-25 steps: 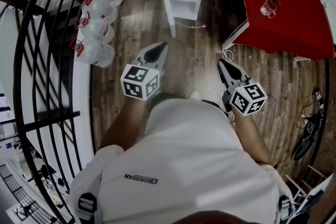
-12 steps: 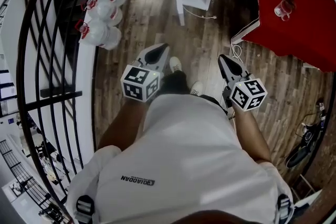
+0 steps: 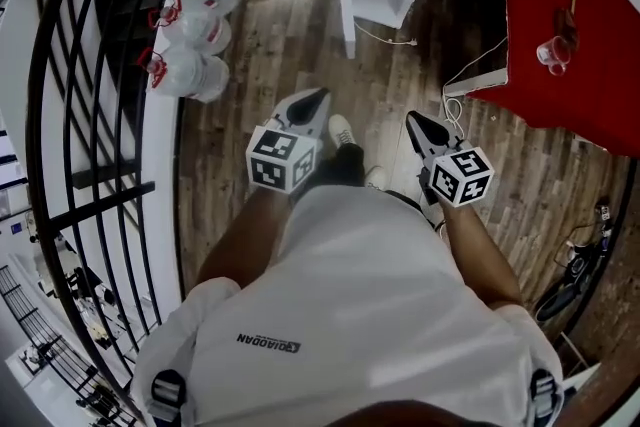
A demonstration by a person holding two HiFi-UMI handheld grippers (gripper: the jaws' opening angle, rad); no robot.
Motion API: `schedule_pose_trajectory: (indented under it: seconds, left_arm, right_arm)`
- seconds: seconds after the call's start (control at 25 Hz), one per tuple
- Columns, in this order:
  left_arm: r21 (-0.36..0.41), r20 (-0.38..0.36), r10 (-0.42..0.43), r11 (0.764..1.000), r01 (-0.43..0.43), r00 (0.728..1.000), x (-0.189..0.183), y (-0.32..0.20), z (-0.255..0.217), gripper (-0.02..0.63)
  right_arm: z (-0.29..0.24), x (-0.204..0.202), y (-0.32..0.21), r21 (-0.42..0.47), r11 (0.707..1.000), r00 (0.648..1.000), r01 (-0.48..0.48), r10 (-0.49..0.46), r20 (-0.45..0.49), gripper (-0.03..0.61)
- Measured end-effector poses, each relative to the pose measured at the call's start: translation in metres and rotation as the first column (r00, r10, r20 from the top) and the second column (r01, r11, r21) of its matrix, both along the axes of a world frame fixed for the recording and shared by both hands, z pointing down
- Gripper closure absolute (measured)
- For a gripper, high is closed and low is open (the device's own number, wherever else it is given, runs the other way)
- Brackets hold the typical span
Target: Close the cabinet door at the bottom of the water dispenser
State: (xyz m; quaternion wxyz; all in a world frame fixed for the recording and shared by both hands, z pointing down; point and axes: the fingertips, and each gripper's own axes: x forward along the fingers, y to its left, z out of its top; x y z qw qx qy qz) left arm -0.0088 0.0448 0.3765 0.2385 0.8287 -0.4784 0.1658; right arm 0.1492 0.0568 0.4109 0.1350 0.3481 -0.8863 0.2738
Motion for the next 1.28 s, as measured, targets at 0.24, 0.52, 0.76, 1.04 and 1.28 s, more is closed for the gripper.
schedule_pose_trajectory:
  seconds: [0.24, 0.52, 0.76, 1.04, 1.28]
  left_arm:
    - [-0.024, 0.013, 0.01, 1.0, -0.01, 1.0, -0.03, -0.056, 0.025, 0.617]
    - [-0.048, 0.006, -0.008, 0.999, 0.008, 1.0, -0.069, -0.092, 0.041, 0.617]
    - [-0.091, 0.008, -0.02, 0.996, 0.021, 1.0, -0.081, -0.105, 0.059, 0.617]
    - [-0.148, 0.046, -0.042, 0.988, 0.048, 0.998, -0.08, -0.126, 0.089, 0.617]
    - [-0.232, 0.094, -0.102, 0.965, 0.122, 0.99, -0.079, -0.152, 0.135, 0.617]
  right_arm:
    - [0.03, -0.039, -0.058, -0.036, 0.999, 0.997, 0.037, -0.039, -0.065, 0.555]
    - [0.044, -0.07, -0.112, -0.049, 0.998, 0.994, 0.03, -0.035, -0.107, 0.555]
    - [0.059, -0.102, -0.138, -0.075, 0.994, 0.989, 0.079, -0.087, -0.119, 0.555]
    - [0.113, -0.119, -0.176, -0.148, 0.984, 0.975, 0.098, -0.125, -0.184, 0.554]
    - [0.214, -0.122, -0.219, -0.276, 0.959, 0.956, 0.063, -0.138, -0.261, 0.435]
